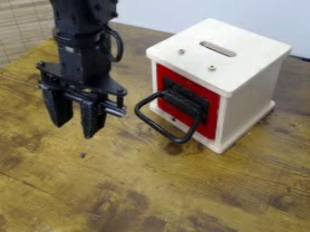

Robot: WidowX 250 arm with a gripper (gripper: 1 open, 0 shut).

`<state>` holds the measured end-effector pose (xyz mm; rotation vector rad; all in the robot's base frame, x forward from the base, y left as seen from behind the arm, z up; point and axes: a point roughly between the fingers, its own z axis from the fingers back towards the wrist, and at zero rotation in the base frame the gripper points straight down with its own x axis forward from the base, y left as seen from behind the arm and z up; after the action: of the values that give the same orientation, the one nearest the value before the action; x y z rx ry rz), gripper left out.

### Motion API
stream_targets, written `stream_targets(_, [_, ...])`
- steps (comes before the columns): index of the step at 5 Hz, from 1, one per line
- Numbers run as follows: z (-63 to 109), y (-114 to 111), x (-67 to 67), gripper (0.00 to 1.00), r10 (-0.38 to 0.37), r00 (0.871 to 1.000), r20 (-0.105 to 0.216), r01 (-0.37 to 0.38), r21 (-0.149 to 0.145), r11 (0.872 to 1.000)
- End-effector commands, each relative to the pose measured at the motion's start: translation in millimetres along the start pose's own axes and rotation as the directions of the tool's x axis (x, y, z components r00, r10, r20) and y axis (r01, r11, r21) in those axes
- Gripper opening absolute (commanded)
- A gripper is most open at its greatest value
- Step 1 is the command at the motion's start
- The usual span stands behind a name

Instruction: Close the drawer

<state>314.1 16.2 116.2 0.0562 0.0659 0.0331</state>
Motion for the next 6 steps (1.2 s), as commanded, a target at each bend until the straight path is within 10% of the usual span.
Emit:
stream_targets(1, [4.8, 0, 2.2, 1.00, 0.008, 1.000, 0.023, -0.008, -0.004, 1.000])
stream_targets(6, [-12.2, -7, 5.2, 1.00, 0.021, 0.999, -0.024, -0.022, -0.022, 1.000])
